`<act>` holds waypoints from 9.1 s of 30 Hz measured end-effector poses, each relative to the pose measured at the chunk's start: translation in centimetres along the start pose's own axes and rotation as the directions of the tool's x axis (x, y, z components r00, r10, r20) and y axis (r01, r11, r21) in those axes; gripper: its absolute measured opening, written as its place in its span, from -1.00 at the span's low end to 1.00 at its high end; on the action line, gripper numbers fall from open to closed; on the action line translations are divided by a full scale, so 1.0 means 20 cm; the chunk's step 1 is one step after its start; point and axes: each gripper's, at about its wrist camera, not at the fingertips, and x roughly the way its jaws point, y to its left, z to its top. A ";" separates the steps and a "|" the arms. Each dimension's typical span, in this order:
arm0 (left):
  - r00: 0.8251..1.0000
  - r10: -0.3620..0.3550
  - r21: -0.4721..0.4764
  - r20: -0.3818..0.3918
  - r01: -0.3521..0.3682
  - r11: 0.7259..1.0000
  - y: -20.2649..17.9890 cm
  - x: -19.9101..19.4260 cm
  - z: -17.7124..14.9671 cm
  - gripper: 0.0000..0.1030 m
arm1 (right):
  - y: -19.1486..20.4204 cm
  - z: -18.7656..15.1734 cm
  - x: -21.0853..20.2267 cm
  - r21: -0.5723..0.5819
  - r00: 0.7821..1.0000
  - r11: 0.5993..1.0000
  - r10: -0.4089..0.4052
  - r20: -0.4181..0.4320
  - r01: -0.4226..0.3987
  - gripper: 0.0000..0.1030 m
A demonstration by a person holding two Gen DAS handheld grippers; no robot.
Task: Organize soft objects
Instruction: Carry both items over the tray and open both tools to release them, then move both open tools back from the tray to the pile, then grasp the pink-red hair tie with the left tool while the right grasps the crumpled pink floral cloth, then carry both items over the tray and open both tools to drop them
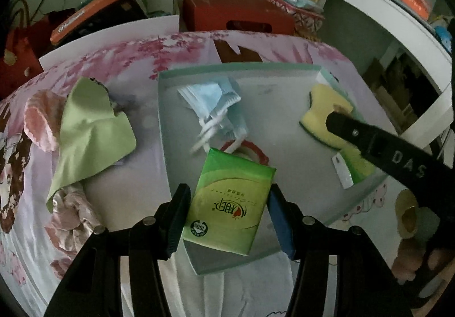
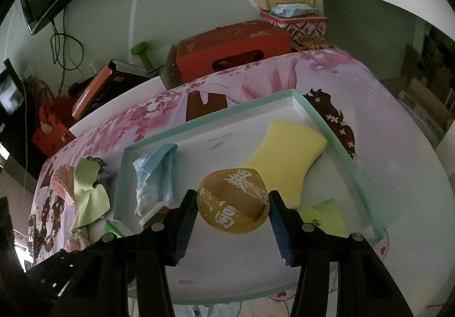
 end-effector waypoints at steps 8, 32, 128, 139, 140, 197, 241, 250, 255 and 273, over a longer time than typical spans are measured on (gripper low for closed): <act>1.000 0.004 0.001 0.009 -0.004 1.000 0.00 -0.01 0.01 0.53 | 0.02 -0.01 0.02 -0.009 1.000 1.000 0.019 -0.022 -0.020 0.36; 0.979 0.178 -0.285 0.097 -0.144 0.948 0.39 -0.12 0.03 0.97 | -0.03 -0.01 0.07 0.009 0.995 0.997 -0.079 -0.059 0.079 1.00; 0.982 0.114 -0.354 -0.151 -0.162 0.921 0.74 -0.13 -0.36 0.17 | 0.61 -0.30 0.09 -0.295 0.984 0.956 -0.042 -0.174 -0.011 1.00; 0.989 0.138 -0.411 -0.056 -0.149 0.899 0.85 -0.29 -0.34 0.17 | 0.70 -0.30 0.07 -0.315 0.991 0.946 0.037 -0.130 -0.076 1.00; 0.986 0.160 -0.423 -0.054 -0.167 0.891 0.87 -0.31 -0.34 0.17 | 0.72 -0.31 0.07 -0.325 0.991 0.942 0.046 -0.128 -0.086 1.00; 0.981 0.189 -0.604 -0.043 -0.177 0.777 1.15 -0.34 -0.44 0.17 | 1.22 -0.58 0.32 -0.543 0.964 0.801 0.162 -0.209 -0.252 -0.33; 0.970 0.241 -0.436 0.019 -0.209 0.875 0.83 -0.41 -0.06 0.17 | 0.83 -0.20 0.01 -0.334 0.976 0.920 0.218 0.004 -0.204 -0.43; 0.970 0.239 -0.324 0.047 -0.211 0.922 0.57 -0.34 0.14 0.17 | 0.55 -0.03 -0.02 -0.182 0.983 0.971 0.171 0.068 -0.157 -0.43; 0.976 0.215 -0.261 0.046 -0.196 0.945 0.42 -0.24 0.22 0.17 | 0.35 0.05 -0.03 -0.098 0.991 0.993 0.077 0.108 -0.066 -0.43; 0.991 0.093 -0.027 0.093 -0.091 0.996 0.03 -0.01 0.29 0.17 | -0.13 0.12 0.00 0.107 0.992 0.991 -0.089 0.088 0.079 -0.41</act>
